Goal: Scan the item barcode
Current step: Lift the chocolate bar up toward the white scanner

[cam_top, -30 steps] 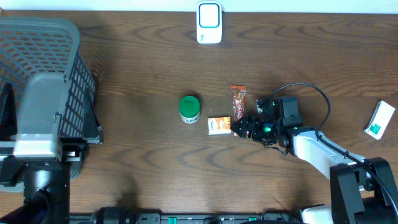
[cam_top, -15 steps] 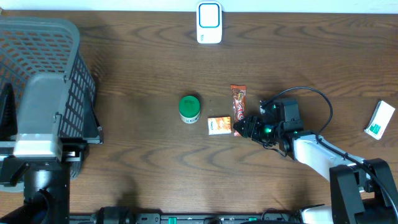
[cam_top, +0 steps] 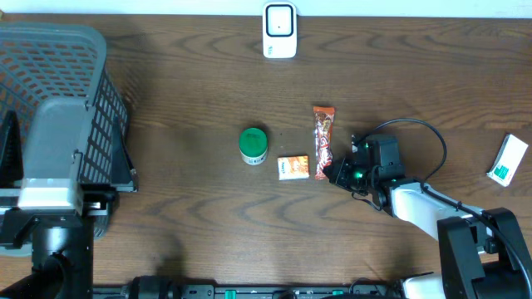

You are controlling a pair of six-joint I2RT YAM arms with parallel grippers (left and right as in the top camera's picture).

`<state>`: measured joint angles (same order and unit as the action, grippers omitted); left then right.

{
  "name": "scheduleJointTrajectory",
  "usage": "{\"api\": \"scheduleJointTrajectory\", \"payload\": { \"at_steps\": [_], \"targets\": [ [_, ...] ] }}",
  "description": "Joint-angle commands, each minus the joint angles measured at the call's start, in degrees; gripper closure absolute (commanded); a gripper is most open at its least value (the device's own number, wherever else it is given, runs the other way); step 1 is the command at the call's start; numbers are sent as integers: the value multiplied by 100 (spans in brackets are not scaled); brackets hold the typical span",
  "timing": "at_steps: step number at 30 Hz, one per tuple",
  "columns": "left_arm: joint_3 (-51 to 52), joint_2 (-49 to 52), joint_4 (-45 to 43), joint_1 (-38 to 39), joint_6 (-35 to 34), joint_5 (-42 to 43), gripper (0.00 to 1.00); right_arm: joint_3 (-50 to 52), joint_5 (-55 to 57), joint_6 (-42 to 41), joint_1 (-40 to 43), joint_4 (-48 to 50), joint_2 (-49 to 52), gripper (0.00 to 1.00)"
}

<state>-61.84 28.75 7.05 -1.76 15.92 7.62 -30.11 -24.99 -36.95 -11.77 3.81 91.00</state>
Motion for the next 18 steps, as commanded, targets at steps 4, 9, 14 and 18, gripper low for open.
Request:
{"api": "scheduleJointTrajectory", "payload": {
  "at_steps": [4, 9, 14, 18],
  "targets": [
    [-9, -59, -9, 24, -11, 74, 1, 195, 905, 570, 20, -337, -778, 99],
    [-9, -59, -7, 24, -11, 74, 1, 79, 1523, 1222, 7, -1226, -2398, 99],
    [-9, -59, -7, 24, -11, 76, 1, -149, 2201, 1893, 4, -2481, -3945, 99],
    [-9, -59, -9, 24, -11, 76, 1, -197, 3119, 2651, 4, -3265, -4686, 99]
  ]
}}
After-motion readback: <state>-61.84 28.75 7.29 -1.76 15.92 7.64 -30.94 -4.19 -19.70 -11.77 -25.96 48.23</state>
